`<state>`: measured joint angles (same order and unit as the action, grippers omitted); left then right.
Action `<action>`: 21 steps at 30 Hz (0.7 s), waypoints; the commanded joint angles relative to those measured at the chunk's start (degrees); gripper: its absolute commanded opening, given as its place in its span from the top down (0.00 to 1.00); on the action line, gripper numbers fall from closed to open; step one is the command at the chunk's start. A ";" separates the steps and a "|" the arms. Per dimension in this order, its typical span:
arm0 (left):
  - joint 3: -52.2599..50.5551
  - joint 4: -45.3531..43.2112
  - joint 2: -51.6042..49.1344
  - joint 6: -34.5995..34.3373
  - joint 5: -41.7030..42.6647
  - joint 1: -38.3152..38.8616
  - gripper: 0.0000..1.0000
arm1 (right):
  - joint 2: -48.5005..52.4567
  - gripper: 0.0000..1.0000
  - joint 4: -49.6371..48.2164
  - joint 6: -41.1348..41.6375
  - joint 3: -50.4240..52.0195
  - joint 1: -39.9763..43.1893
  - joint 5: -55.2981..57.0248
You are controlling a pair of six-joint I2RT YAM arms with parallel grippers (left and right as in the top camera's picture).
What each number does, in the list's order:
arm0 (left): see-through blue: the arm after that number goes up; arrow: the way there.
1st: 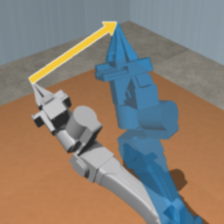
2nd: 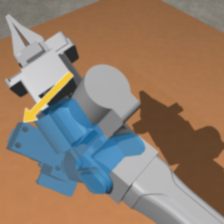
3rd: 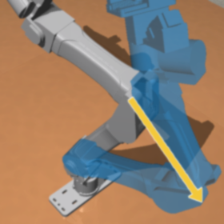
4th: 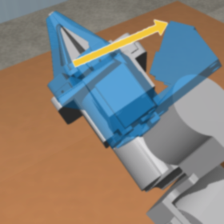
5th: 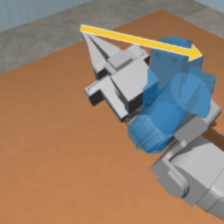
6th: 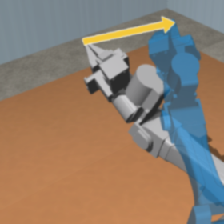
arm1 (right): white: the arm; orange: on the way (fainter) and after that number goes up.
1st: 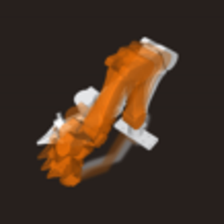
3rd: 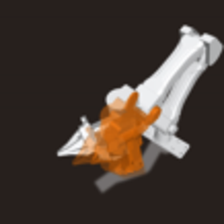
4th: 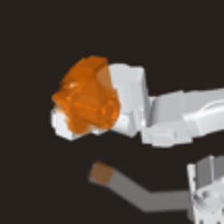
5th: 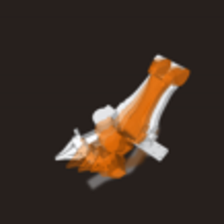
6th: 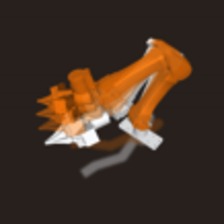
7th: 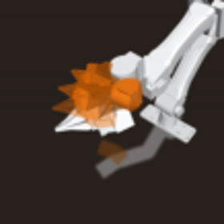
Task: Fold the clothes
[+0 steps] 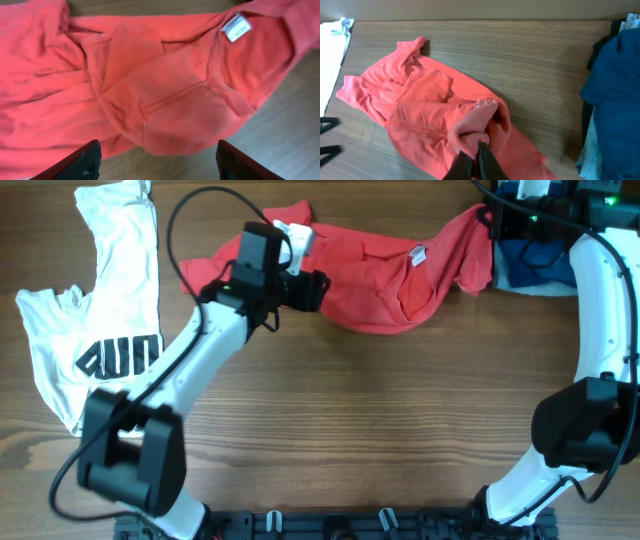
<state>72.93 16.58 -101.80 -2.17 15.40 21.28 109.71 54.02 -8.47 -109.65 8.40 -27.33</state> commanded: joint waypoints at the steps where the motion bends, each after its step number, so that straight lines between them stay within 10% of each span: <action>1: 0.66 -2.71 -4.44 0.00 -1.09 0.15 0.26 | 0.76 0.96 -0.02 -0.55 -0.37 -0.72 -0.33; 21: 0.66 -17.29 -13.73 0.07 -4.57 0.72 0.28 | 0.76 0.96 -0.13 -3.50 -0.37 -0.72 -0.70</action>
<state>72.95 2.59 -113.56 -2.22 11.73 21.43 109.71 54.00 -10.41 -109.65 7.90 -27.35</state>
